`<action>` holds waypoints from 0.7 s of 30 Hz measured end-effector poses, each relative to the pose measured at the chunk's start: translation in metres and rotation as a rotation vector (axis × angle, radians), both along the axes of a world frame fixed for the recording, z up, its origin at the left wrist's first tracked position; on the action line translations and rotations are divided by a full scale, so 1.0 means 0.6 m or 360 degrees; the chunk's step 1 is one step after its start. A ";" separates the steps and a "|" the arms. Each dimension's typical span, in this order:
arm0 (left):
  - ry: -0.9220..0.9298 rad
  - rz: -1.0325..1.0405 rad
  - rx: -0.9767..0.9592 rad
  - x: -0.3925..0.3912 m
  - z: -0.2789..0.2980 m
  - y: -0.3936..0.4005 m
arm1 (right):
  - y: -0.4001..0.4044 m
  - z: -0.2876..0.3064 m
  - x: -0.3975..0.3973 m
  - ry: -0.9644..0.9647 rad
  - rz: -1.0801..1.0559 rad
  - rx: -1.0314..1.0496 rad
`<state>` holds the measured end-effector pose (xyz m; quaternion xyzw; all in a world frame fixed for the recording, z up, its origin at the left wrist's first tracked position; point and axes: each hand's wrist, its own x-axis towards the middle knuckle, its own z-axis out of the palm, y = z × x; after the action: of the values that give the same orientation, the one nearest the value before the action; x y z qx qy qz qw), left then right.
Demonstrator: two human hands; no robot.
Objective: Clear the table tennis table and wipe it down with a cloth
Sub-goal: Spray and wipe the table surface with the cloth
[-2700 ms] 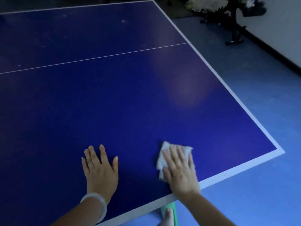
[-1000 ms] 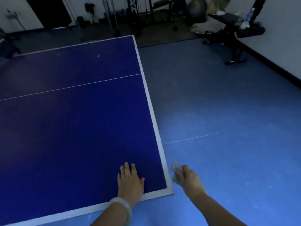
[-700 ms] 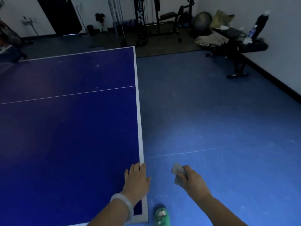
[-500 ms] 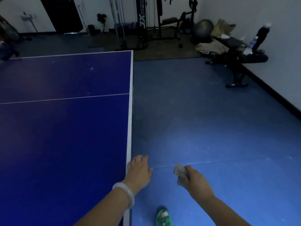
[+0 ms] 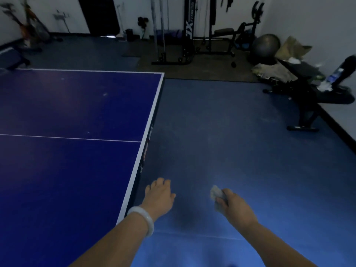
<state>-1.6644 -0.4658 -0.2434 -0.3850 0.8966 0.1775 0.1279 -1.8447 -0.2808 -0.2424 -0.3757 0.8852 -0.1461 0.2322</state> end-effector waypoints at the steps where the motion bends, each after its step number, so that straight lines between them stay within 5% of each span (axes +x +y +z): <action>1: 0.0001 0.0049 -0.0009 -0.018 0.000 -0.015 | -0.025 -0.003 -0.028 -0.0004 0.0057 -0.0008; 10: 0.0033 0.0662 -0.0096 -0.127 0.018 -0.117 | -0.276 0.020 -0.224 -0.0075 0.0664 -0.0131; 21: -0.0021 0.1255 -0.0077 -0.093 -0.007 -0.266 | -0.593 0.030 -0.206 -0.0230 0.1233 -0.0197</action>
<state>-1.7201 -0.6257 -0.2473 -0.7040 0.6829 0.1892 0.0466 -1.9684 -0.6364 -0.2243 -0.6838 0.6488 -0.1269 0.3088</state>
